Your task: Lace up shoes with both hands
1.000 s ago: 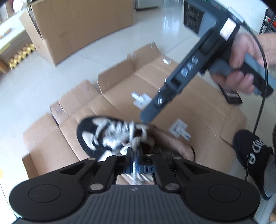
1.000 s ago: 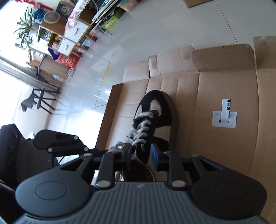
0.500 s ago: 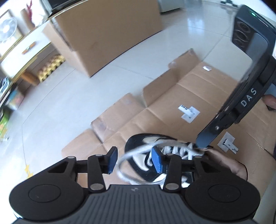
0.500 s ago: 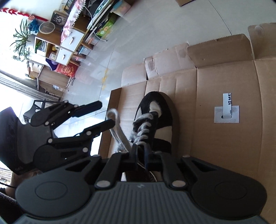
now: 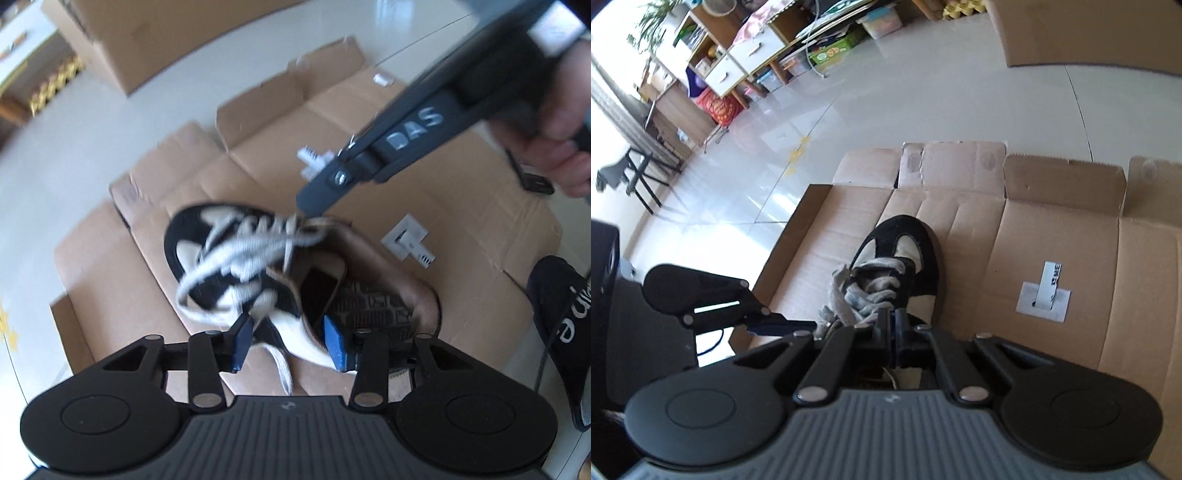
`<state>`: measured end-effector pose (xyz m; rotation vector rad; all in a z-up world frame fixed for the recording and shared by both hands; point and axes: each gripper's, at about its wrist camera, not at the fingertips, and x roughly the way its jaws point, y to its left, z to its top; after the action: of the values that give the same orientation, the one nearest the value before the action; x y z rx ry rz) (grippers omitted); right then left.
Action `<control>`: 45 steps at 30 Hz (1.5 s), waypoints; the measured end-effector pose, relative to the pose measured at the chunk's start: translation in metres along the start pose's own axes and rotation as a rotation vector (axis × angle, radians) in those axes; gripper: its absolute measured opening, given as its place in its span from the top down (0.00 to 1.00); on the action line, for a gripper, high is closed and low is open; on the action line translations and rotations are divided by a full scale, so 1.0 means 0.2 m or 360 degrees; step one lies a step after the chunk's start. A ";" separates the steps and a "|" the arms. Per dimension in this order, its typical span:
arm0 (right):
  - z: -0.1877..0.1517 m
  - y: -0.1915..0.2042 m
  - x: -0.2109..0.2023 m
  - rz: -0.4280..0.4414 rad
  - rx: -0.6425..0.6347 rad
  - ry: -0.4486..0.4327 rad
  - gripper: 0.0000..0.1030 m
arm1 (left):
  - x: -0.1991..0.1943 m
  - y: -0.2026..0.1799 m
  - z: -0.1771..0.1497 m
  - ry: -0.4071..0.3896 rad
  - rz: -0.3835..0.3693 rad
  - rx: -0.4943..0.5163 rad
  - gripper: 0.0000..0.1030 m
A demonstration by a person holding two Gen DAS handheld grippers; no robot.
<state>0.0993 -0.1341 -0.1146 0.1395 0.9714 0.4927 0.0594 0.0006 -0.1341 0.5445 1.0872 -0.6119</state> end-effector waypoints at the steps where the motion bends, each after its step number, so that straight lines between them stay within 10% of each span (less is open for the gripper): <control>1: -0.01 0.03 0.00 -0.0064 -0.0110 -0.0009 0.99 | 0.01 0.00 0.00 0.0006 -0.0004 -0.0011 0.59; 4: -0.04 0.12 0.01 -0.0252 -0.0413 -0.0025 0.99 | 0.05 0.00 -0.02 0.0015 -0.0007 -0.0031 0.58; 32: 0.09 -0.34 -0.15 -0.1209 -0.0708 -0.0098 0.99 | 0.08 0.02 -0.06 -0.0021 -0.0012 -0.0085 0.57; 39: 0.08 -0.36 -0.12 -0.1267 -0.0762 -0.0052 0.99 | 0.08 0.03 -0.07 -0.0015 -0.0027 -0.0101 0.55; 45: 0.03 -0.30 -0.07 -0.0896 -0.0554 0.0057 0.94 | 0.03 0.05 -0.05 -0.0014 -0.0064 -0.0152 0.66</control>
<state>0.1187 -0.1923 -0.1200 -0.4484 0.8973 0.1374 0.0615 0.0129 -0.1434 0.4375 1.1154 -0.5936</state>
